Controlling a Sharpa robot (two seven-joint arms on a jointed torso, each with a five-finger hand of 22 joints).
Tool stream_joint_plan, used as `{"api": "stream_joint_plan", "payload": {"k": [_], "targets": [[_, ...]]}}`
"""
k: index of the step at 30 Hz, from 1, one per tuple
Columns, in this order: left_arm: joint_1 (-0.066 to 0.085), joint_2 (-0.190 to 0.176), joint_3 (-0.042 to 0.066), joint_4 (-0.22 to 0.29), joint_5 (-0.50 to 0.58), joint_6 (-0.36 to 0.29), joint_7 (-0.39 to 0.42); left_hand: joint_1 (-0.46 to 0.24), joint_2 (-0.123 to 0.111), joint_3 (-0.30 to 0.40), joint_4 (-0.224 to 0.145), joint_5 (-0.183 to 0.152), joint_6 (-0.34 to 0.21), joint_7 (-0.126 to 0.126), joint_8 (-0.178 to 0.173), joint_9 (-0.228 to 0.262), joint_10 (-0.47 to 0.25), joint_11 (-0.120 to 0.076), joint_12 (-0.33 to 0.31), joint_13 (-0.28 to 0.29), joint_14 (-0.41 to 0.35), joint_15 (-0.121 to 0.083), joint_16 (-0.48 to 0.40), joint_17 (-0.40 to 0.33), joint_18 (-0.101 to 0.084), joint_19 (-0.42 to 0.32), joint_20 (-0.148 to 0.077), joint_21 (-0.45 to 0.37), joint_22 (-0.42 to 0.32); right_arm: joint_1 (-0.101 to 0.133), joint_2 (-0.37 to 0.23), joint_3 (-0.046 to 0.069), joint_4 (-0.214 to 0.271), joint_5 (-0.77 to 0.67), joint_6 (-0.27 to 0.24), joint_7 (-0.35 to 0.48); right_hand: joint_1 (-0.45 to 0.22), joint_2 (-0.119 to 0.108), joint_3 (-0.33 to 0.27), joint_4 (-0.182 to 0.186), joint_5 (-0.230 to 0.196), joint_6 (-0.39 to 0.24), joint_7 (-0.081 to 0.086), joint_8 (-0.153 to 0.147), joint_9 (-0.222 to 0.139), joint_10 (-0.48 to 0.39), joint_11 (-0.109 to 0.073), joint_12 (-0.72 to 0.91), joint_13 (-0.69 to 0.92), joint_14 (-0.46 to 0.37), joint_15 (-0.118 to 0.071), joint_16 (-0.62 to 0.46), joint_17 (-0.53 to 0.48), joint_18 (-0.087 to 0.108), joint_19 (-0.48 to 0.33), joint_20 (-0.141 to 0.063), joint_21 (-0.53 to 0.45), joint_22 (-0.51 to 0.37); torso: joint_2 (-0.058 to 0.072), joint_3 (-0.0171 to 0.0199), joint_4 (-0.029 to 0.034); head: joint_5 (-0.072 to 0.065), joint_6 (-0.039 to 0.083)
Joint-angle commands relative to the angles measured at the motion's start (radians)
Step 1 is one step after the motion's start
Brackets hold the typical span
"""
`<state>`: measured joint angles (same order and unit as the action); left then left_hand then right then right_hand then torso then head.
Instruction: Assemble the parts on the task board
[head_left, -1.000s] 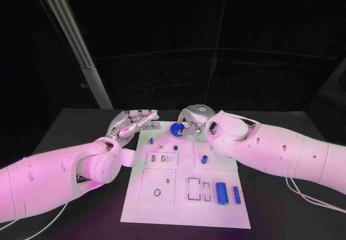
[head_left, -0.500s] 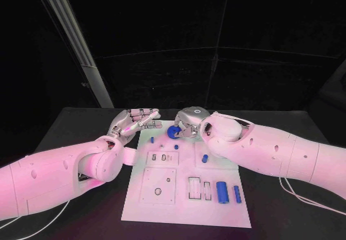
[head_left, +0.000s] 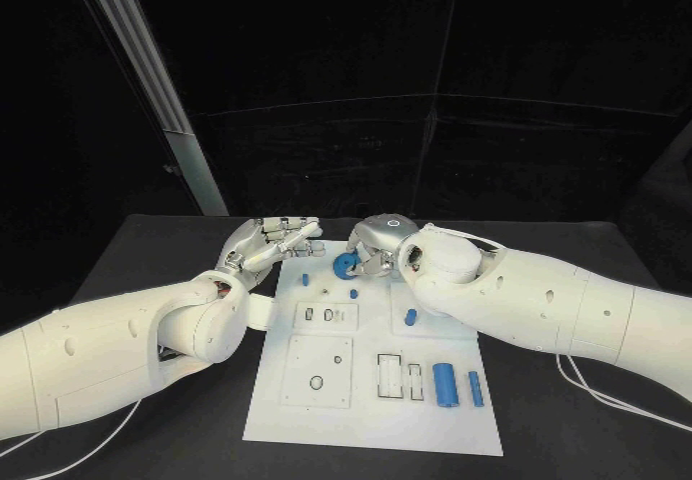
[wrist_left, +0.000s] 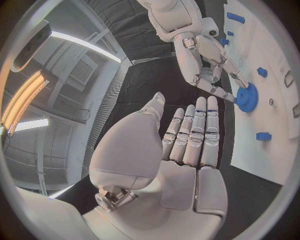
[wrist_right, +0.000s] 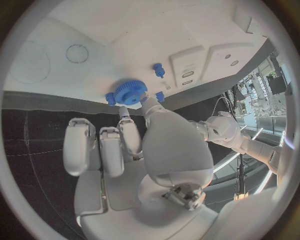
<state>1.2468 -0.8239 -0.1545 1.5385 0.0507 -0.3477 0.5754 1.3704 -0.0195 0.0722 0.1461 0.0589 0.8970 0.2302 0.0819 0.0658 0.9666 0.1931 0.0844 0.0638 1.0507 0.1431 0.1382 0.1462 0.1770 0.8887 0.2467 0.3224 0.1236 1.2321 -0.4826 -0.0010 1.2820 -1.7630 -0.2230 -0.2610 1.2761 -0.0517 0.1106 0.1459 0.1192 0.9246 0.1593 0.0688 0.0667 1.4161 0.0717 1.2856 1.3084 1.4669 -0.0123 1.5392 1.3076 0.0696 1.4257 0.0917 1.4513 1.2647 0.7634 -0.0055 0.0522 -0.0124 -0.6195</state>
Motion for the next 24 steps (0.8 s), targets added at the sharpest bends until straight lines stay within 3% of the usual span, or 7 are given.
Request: {"api": "stream_joint_plan", "payload": {"k": [1,3,9,13,19,24], "targets": [[0.001,0.001,0.001,0.001,-0.004,0.011,0.004,0.003,-0.001,-0.001,-0.004,-0.004,-0.003,0.009,-0.004,0.0,-0.003,-0.002,-0.005,0.0,-0.007,0.002,-0.004,0.001,0.005,0.002,0.004,-0.006,-0.002,0.001,0.001,0.0,-0.001,-0.007,0.012,-0.009,-0.035,-0.012,-0.023,0.028,0.02,-0.021,0.007,-0.004,0.001,-0.01,0.005,-0.014,-0.008,0.086,0.012,0.002,0.18,-0.009,0.0,0.012,-0.001,-0.002,0.0,0.0001,-0.0013,0.0,0.0],[0.001,0.001,0.001,0.001,-0.004,0.011,0.003,0.003,-0.001,-0.001,-0.004,-0.004,-0.003,0.009,-0.004,0.0,-0.003,-0.002,-0.005,0.0,-0.007,0.002,-0.004,0.001,0.005,0.002,0.004,-0.006,-0.002,0.001,0.001,0.0,-0.001,-0.007,0.014,-0.009,-0.05,-0.02,-0.038,0.047,0.058,-0.028,0.009,-0.003,0.002,-0.015,0.007,-0.02,-0.014,0.086,0.015,0.002,0.18,-0.009,-0.001,0.015,-0.001,-0.002,0.0,0.0003,-0.0013,-0.001,0.0],[0.001,0.0,0.001,0.001,-0.004,0.011,0.002,0.003,-0.001,-0.001,-0.004,-0.004,-0.003,0.009,-0.004,0.0,-0.003,-0.002,-0.005,0.0,-0.007,0.002,-0.004,0.001,0.005,0.002,0.004,-0.006,-0.002,0.001,-0.005,0.0,0.004,-0.005,0.003,-0.01,-0.066,-0.023,-0.056,0.08,0.068,-0.034,0.012,-0.002,0.004,-0.017,0.01,-0.024,-0.017,0.086,0.017,0.002,0.182,-0.008,-0.002,0.019,-0.001,-0.003,0.0,0.0009,-0.0011,-0.001,0.0],[0.001,-0.002,0.001,0.001,-0.004,0.011,0.002,0.003,-0.001,-0.001,-0.004,-0.004,-0.003,0.009,-0.004,0.0,-0.003,-0.002,-0.005,0.0,-0.007,0.002,-0.004,0.001,0.005,0.002,0.004,-0.006,-0.002,0.001,-0.031,0.0,0.028,0.003,-0.045,-0.001,-0.066,-0.018,-0.059,0.092,0.089,-0.026,0.01,0.003,0.006,-0.012,0.009,-0.016,-0.011,0.086,0.017,0.002,0.182,-0.009,-0.001,0.019,0.0,-0.001,-0.001,0.0016,-0.0019,-0.003,0.0],[0.001,-0.01,0.001,0.004,-0.004,0.011,0.002,0.003,-0.001,-0.001,-0.004,-0.004,-0.003,0.009,-0.004,0.0,-0.003,-0.002,-0.005,0.0,-0.007,0.002,-0.004,0.001,0.005,0.002,0.004,-0.006,-0.002,0.001,-0.133,-0.001,0.102,0.088,-0.128,0.043,-0.047,-0.01,-0.06,0.097,0.123,-0.01,0.005,0.009,0.01,-0.007,0.004,-0.007,-0.004,0.085,0.014,0.001,0.177,-0.009,-0.001,0.017,0.0,0.0,-0.003,0.001,-0.0058,-0.004,0.004],[0.002,-0.017,0.001,0.007,-0.004,0.011,0.003,0.003,-0.001,-0.001,-0.004,-0.004,-0.003,0.009,-0.004,0.0,-0.003,-0.002,-0.005,0.0,-0.007,0.002,-0.004,0.001,0.005,0.002,0.004,-0.006,-0.002,0.001,-0.242,-0.001,0.152,0.275,-0.133,0.149,0.0,-0.006,-0.053,0.074,0.124,-0.001,0.001,0.012,0.011,-0.015,0.0,-0.019,-0.014,0.082,0.01,-0.006,0.163,-0.006,-0.008,0.013,-0.005,-0.011,-0.006,0.002,-0.0108,-0.004,0.009]]}}
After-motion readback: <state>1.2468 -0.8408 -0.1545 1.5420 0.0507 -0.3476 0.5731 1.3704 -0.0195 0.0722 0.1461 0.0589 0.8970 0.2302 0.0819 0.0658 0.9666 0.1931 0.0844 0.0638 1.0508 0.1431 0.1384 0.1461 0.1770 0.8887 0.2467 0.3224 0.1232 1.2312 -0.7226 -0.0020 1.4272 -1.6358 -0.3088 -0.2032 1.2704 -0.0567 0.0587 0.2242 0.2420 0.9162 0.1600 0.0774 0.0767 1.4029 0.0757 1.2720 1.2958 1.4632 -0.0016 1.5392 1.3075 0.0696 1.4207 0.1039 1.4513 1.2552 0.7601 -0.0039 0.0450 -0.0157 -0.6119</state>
